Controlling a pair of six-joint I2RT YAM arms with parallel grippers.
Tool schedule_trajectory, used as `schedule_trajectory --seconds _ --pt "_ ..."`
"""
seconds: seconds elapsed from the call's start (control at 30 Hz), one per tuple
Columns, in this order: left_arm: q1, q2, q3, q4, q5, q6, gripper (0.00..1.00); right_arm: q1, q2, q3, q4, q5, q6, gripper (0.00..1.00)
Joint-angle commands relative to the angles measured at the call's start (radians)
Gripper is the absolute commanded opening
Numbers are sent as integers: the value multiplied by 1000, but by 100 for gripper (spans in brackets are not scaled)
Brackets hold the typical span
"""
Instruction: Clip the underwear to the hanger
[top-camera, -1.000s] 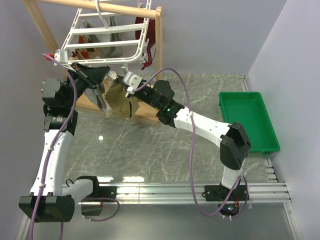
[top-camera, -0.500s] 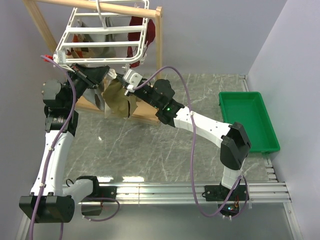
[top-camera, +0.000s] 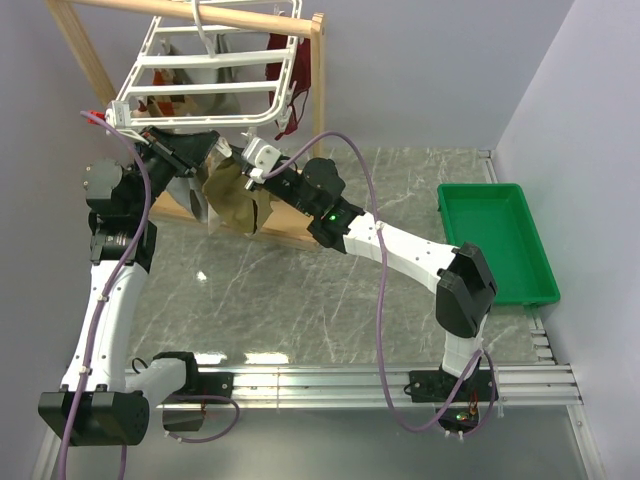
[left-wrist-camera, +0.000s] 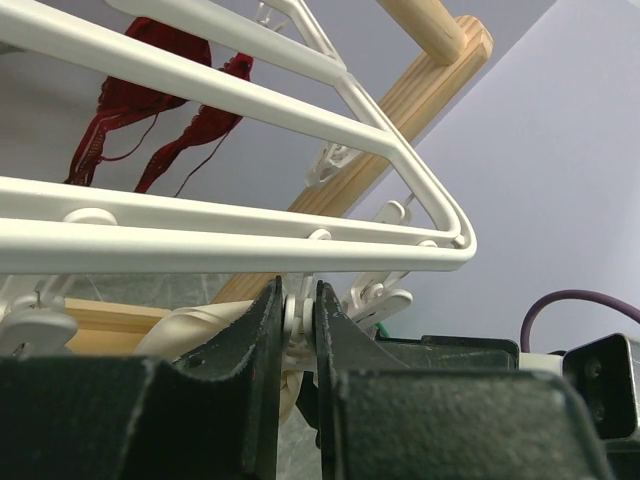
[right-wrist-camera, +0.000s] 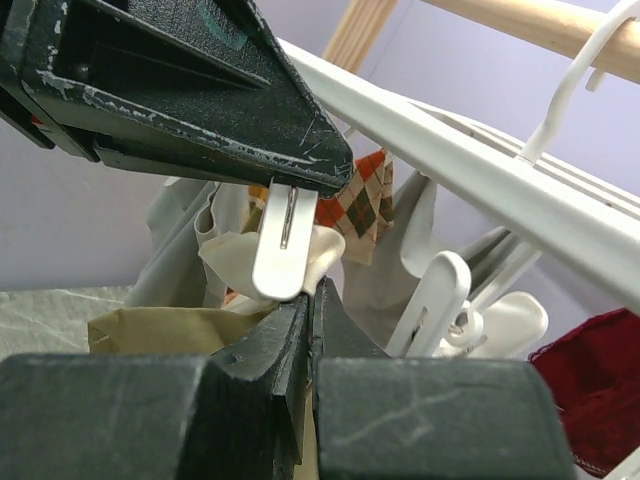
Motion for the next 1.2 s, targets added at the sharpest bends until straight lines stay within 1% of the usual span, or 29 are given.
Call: schedule_trajectory --seconds 0.0,0.3,0.53,0.93,1.07,1.17 --pt "-11 -12 27 -21 45 12 18 11 -5 61 55 10 -3 0" --pt "-11 -12 46 -44 22 46 20 10 -18 52 66 9 3 0" --pt "-11 -20 52 -47 2 59 28 10 -25 63 59 0 20 0" --pt "-11 -26 55 -36 5 62 38 11 -36 57 50 -11 32 0" --pt "-11 -25 57 -35 5 65 40 11 -35 67 50 -13 35 0" --pt "-11 -25 61 -36 5 70 43 11 -32 69 50 -14 37 0"
